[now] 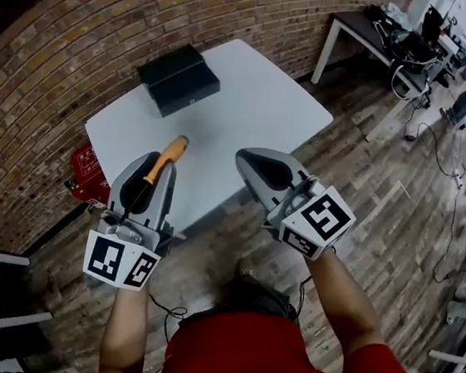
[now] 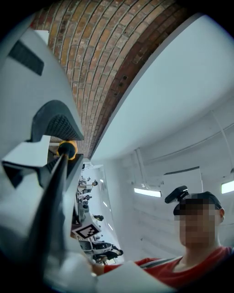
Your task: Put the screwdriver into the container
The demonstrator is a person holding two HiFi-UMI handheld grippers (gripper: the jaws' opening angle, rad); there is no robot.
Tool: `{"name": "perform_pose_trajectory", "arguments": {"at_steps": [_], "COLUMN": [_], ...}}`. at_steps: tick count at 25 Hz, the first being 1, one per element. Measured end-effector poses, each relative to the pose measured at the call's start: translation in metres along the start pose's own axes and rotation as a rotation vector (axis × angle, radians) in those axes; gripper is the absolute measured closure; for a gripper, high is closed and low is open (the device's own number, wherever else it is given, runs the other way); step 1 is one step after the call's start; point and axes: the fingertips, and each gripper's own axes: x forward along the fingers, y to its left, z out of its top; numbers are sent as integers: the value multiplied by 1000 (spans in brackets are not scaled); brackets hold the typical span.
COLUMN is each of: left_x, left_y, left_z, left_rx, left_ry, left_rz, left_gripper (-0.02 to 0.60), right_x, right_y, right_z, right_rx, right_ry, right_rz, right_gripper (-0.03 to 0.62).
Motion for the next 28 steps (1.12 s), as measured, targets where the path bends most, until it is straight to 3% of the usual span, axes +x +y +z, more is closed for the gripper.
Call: {"name": "perform_pose_trajectory", "arguments": {"at_steps": [14,28], "left_x": [123,152], "left_y": [28,68], "left_z": [-18,-23], "left_rx": [37,34], "left_ry": [15,18], "left_rz": [103,128], "left_gripper": [483,482], "right_x": [47,99], "right_y": [-126,-144], "right_z": [7,0], "right_rx": [-10,-14], "right_ry": [-41,-31], "right_rz": [149,222], "right_gripper": [562,562]}}
